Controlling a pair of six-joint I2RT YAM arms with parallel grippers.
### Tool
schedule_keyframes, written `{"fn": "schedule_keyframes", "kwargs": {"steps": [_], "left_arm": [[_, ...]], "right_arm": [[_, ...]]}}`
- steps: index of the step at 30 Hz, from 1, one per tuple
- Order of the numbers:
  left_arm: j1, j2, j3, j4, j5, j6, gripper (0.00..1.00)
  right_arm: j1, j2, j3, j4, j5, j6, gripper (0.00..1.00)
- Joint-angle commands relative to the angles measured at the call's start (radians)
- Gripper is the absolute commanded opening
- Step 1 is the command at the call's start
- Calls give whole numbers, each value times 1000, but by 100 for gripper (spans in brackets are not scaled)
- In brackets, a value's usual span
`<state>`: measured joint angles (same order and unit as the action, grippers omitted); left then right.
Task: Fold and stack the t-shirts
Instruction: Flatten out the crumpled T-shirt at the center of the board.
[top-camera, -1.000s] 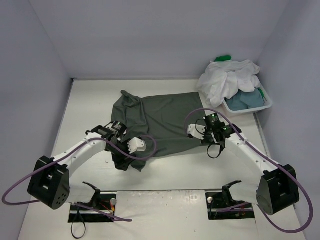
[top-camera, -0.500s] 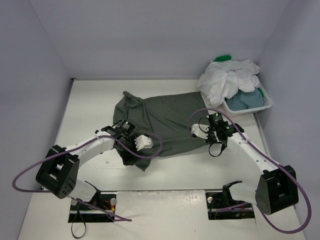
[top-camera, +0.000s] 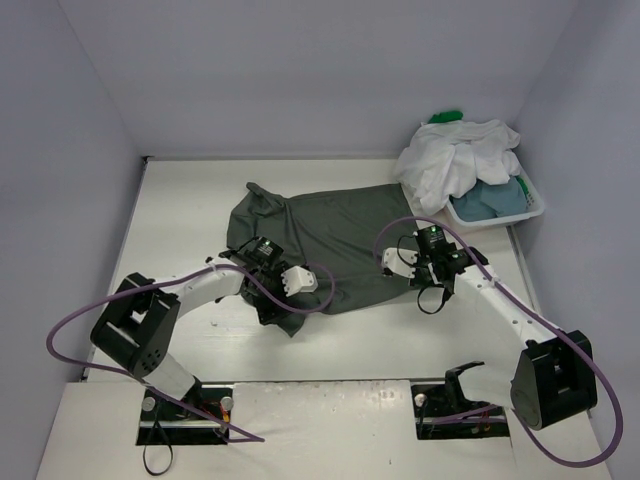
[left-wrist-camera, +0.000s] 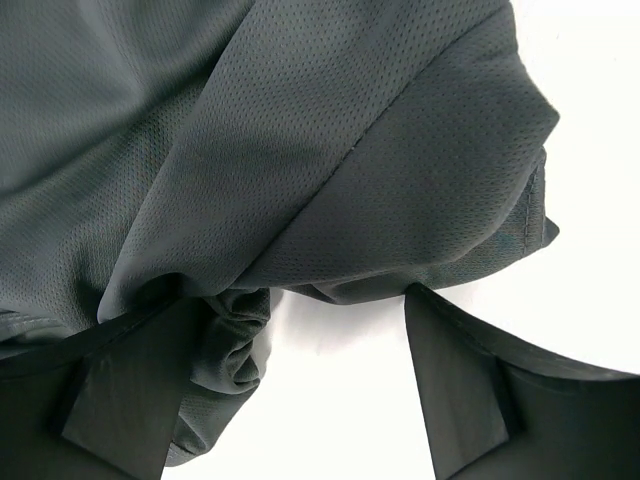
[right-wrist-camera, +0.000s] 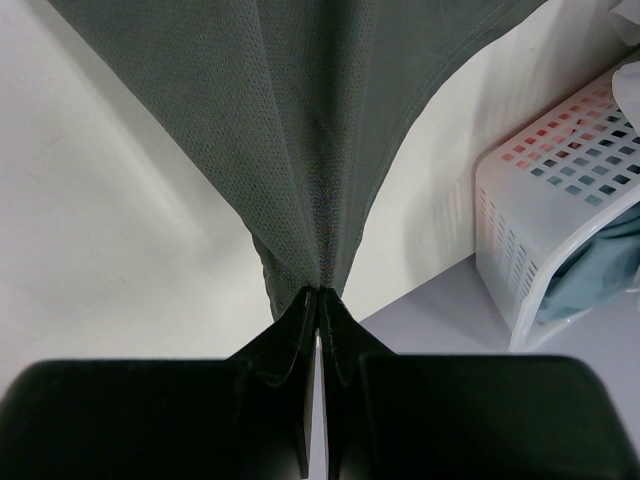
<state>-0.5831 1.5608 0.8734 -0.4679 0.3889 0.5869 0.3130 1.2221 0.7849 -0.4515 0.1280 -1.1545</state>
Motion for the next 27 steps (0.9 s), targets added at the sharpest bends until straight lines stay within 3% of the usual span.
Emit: {"fn": "schedule_keyframes", "kwargs": {"steps": [1, 3, 5, 6, 8, 10, 17, 24, 27], "left_arm": [[-15, 41, -2, -3, 36, -15, 76], [-20, 51, -10, -6, 45, -12, 73], [-24, 71, -10, -23, 54, -4, 62], [-24, 77, -7, -26, 56, -2, 38], [-24, 99, -2, -40, 48, 2, 15], [-24, 105, 1, -41, 33, -2, 0], [-24, 47, 39, -205, 1, 60, 0], [-24, -30, 105, -555, -2, 169, 0], [-24, -47, 92, -632, -28, 194, 0]], "right_arm": [[-5, -3, 11, 8, -13, 7, 0], [-5, -3, 13, 8, -16, 9, 0], [-6, -3, 8, 8, -16, 7, 0], [-5, -4, 7, 8, -16, 7, 0], [-5, -6, 2, 7, -19, 7, 0], [-5, -6, 1, 8, -21, 9, 0], [-6, -1, -4, 8, -27, 7, 0], [-8, 17, 23, 8, -25, 3, 0], [-5, 20, 36, 10, -25, 3, 0]]}}
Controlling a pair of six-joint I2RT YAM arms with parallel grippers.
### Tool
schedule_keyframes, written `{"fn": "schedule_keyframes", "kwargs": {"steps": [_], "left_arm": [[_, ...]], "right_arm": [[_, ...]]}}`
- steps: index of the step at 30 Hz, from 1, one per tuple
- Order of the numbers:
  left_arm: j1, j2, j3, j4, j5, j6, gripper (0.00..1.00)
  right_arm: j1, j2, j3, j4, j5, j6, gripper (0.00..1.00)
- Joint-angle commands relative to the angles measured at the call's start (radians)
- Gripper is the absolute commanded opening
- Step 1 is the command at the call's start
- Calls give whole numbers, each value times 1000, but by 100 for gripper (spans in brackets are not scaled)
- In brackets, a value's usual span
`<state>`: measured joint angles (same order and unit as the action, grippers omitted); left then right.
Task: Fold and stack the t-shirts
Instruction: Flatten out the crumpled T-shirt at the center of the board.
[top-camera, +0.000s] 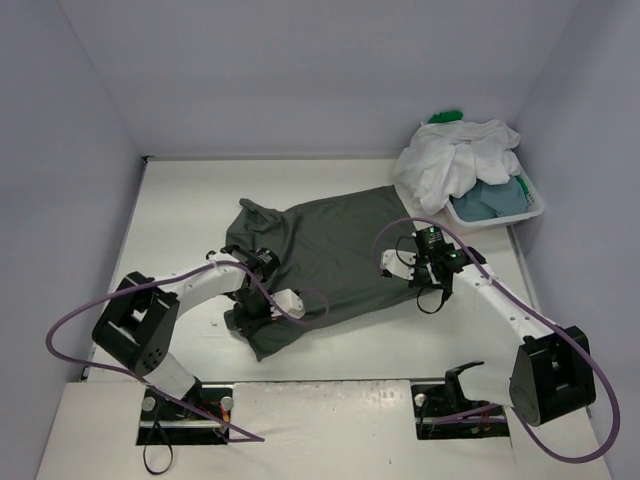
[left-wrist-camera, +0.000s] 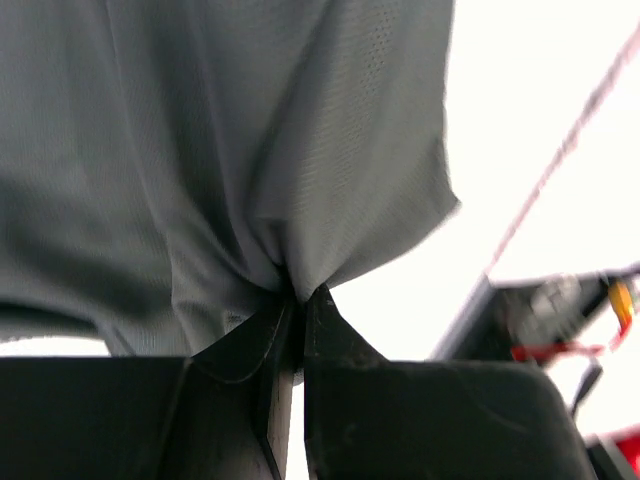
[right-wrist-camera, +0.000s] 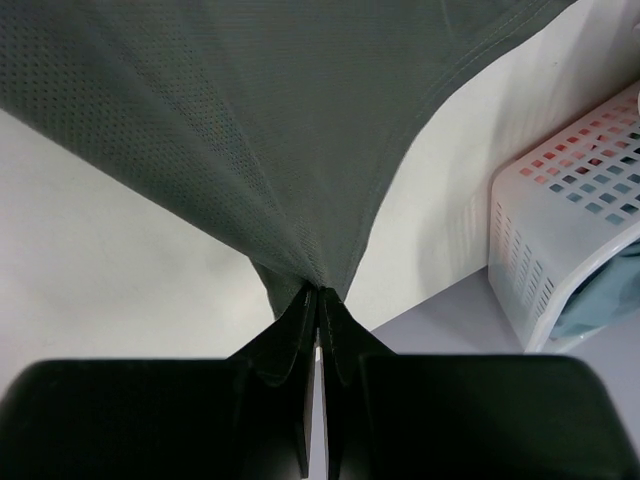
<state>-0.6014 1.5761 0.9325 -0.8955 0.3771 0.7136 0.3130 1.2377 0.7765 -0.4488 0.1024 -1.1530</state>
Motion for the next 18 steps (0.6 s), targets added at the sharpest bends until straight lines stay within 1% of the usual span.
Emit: {"fn": "schedule_keyframes", "kwargs": {"steps": [1, 8, 9, 11, 12, 15, 16, 17, 18], "left_arm": [[-6, -64, 23, -212, -53, 67, 0], [3, -50, 11, -198, -156, 38, 0], [3, -32, 14, -198, -165, 32, 3], [2, -13, 25, -215, -172, 23, 12], [2, 1, 41, -224, -170, 23, 20], [3, -10, 74, -241, -165, 24, 42], [2, -17, 84, -246, -164, 23, 46], [3, -28, 97, -247, -159, 21, 50], [2, -51, 121, -249, -147, 17, 54]], "right_arm": [[-5, 8, 47, 6, 0, 4, 0], [6, -4, 35, 4, 11, 7, 0], [6, -7, 33, 4, 14, 6, 0], [6, -18, 26, 4, 19, 1, 0], [6, -21, 24, 2, 19, -1, 0], [6, -23, 20, 2, 25, -2, 0], [6, -23, 20, 2, 28, -2, 0], [6, -20, 20, 2, 29, 1, 2], [6, -17, 18, 2, 31, 3, 9]]}}
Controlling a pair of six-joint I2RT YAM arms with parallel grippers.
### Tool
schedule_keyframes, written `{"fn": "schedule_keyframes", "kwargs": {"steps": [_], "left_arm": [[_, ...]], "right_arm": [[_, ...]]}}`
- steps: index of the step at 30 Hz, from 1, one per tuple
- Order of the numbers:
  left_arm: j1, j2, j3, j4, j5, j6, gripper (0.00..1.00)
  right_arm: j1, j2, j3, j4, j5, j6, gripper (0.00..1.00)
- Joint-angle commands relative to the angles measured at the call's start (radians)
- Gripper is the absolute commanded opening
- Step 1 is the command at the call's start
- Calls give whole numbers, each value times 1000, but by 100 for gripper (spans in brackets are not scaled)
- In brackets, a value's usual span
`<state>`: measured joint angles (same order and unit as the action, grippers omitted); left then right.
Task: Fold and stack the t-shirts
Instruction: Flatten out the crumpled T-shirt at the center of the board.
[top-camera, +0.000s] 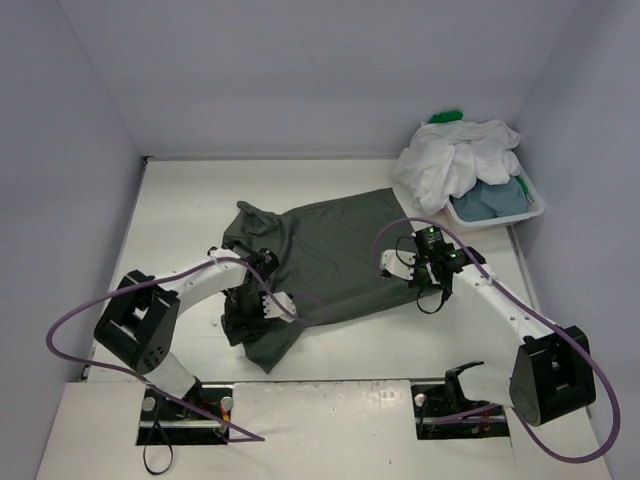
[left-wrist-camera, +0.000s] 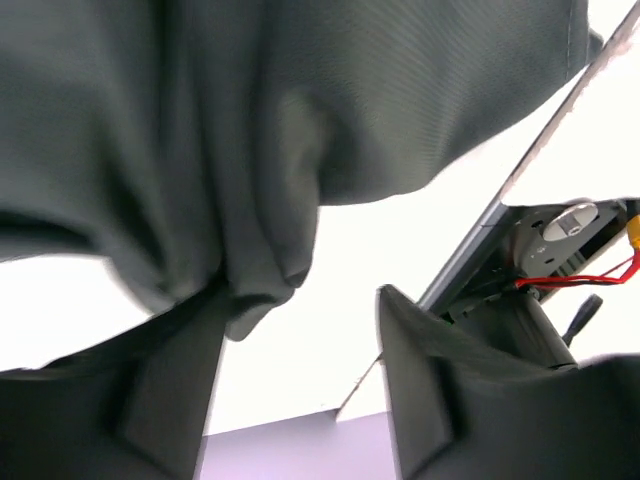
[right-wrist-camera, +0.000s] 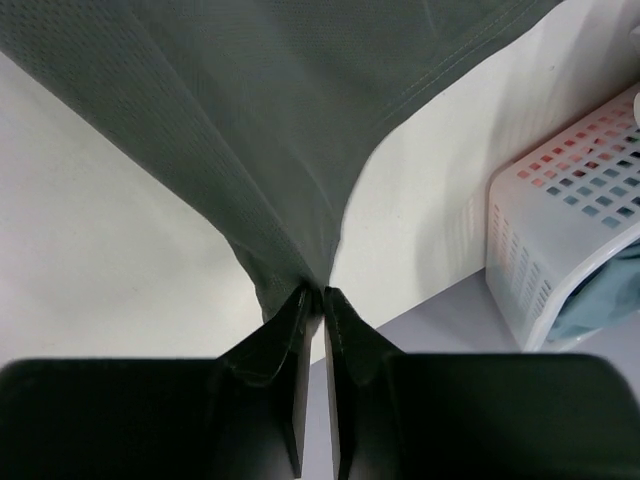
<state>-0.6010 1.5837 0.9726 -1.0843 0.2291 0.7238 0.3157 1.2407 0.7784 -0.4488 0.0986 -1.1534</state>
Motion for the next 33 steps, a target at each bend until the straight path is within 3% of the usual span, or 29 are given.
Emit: {"fn": "schedule_keyframes", "kwargs": {"steps": [1, 6, 9, 13, 15, 18, 19, 20, 22, 24, 29, 33], "left_arm": [[3, -82, 93, -62, 4, 5, 58], [21, -137, 194, -62, -22, 11, 59], [50, -159, 247, -62, -17, 9, 59], [107, -146, 313, -39, 9, 19, 59], [153, -127, 324, 27, 13, 6, 60], [194, -55, 295, 191, -33, -41, 59], [202, -33, 281, 226, -37, -47, 59], [210, -12, 278, 263, -45, -60, 57], [233, 71, 287, 334, -42, -86, 51], [251, 149, 311, 389, -37, -113, 38], [299, 295, 389, 463, -31, -144, 22], [310, 383, 411, 512, -71, -162, 17]], "right_arm": [[3, -20, 18, 2, 33, 4, 13], [2, -24, 50, 1, 9, 23, 36], [2, -38, 85, 1, -7, 40, 42], [2, -20, 151, 13, -63, 99, 42], [0, 23, 185, 44, -126, 170, 39], [2, 103, 212, 133, -191, 260, 19], [2, 156, 222, 165, -201, 315, 4], [0, 179, 231, 177, -214, 340, 0], [0, 233, 246, 208, -247, 389, 0], [2, 259, 258, 217, -270, 409, 0], [2, 281, 249, 225, -289, 425, 0], [2, 275, 211, 225, -301, 420, 0]]}}
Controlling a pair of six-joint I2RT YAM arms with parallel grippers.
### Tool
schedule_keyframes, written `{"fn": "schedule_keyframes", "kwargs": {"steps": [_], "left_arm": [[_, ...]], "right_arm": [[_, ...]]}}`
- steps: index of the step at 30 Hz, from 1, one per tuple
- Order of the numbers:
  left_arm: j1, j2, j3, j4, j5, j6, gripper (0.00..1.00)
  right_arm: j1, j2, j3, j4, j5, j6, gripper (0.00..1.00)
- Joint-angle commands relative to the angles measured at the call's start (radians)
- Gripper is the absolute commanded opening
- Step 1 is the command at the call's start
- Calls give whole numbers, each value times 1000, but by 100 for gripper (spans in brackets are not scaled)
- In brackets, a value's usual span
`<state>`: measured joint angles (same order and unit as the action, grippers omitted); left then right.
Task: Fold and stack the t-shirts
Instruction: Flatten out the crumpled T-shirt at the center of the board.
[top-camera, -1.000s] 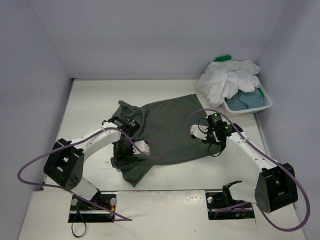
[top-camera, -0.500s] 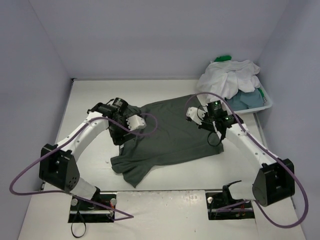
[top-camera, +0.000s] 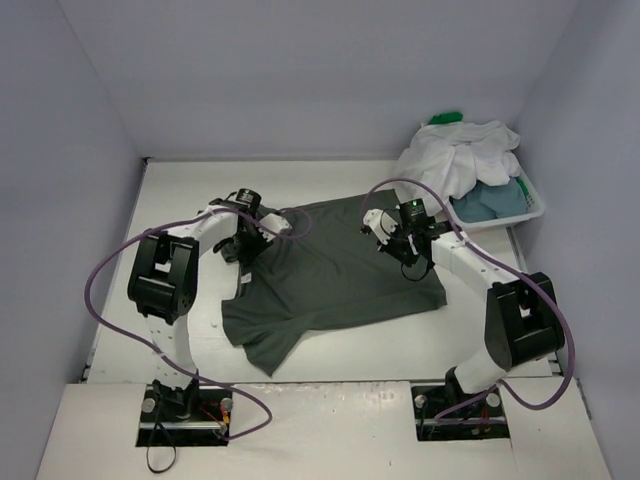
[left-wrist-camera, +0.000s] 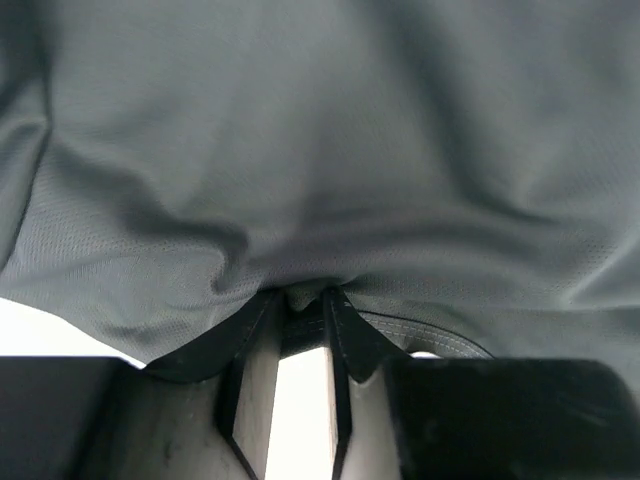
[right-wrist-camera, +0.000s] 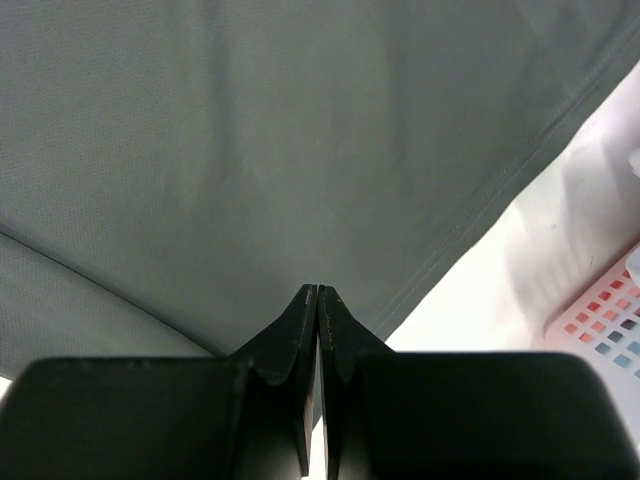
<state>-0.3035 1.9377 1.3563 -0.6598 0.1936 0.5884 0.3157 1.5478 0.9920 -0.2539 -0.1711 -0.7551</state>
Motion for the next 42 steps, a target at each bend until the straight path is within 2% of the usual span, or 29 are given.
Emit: {"fn": "schedule_keyframes", "kwargs": {"steps": [1, 7, 15, 23, 25, 26, 27, 29, 30, 33, 39, 42], "left_arm": [[14, 39, 29, 94, -51, -27, 17], [32, 87, 44, 95, -109, -35, 17], [55, 122, 47, 206, -357, -4, 18], [92, 241, 196, 186, -388, -38, 49], [92, 230, 202, 204, -398, -42, 55], [92, 219, 207, 213, -398, -42, 61], [93, 207, 207, 219, -398, -45, 62], [92, 153, 208, 223, -390, -56, 64], [93, 133, 210, 215, -382, -61, 68], [93, -9, 199, 184, -333, -85, 70], [90, -346, 67, 75, -171, -85, 71], [83, -517, -34, -15, -28, -52, 72]], "right_arm": [[2, -32, -21, 30, -31, 19, 0], [3, -31, -49, 36, -37, 17, 0], [29, -15, -39, 38, -24, 40, 0], [56, 14, -46, 61, 1, 60, 0], [59, 9, -47, 64, 4, 68, 3], [62, 0, -50, 62, 8, 69, 5], [65, -5, -52, 62, 12, 74, 7], [75, -34, -56, 62, 22, 83, 12], [89, -46, -59, 61, 31, 88, 14], [121, -144, -76, 30, 30, 102, 20], [238, -300, -107, -120, 48, 111, 23], [295, -339, -168, -185, 108, 94, 24]]}}
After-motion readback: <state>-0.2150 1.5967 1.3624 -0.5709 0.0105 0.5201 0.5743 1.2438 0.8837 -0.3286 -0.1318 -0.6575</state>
